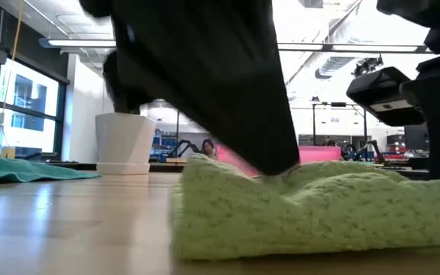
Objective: Roll microfiber towels into tight, uniform cylinder then place into a basket
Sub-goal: Roll the light green microfiber cloth
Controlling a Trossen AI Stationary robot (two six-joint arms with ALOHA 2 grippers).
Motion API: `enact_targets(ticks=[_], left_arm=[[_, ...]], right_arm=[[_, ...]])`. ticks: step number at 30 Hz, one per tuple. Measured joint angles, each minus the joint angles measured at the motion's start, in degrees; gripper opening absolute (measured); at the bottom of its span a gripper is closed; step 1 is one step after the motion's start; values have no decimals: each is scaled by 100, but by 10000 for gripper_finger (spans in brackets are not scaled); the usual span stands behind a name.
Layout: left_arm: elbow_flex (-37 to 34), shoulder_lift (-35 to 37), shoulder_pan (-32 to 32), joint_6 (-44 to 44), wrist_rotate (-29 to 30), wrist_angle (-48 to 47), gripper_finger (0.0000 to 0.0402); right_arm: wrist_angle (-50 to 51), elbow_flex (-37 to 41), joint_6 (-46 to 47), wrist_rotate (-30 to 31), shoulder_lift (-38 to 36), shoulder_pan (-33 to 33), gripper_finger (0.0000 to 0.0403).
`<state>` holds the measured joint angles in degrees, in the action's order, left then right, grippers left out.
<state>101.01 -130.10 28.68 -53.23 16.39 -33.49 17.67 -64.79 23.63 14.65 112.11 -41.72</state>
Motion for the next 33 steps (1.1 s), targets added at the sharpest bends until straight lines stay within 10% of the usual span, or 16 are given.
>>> enact_targets(ticks=[22,33], left_arm=[[462,-362,683,3260,3167,-507,0],[466,-376,103,3242,2541,-470,0]], right_arm=[[274,26,1731,-654,-388,156,1],[1034,17,3041,386,-384,-558,1]])
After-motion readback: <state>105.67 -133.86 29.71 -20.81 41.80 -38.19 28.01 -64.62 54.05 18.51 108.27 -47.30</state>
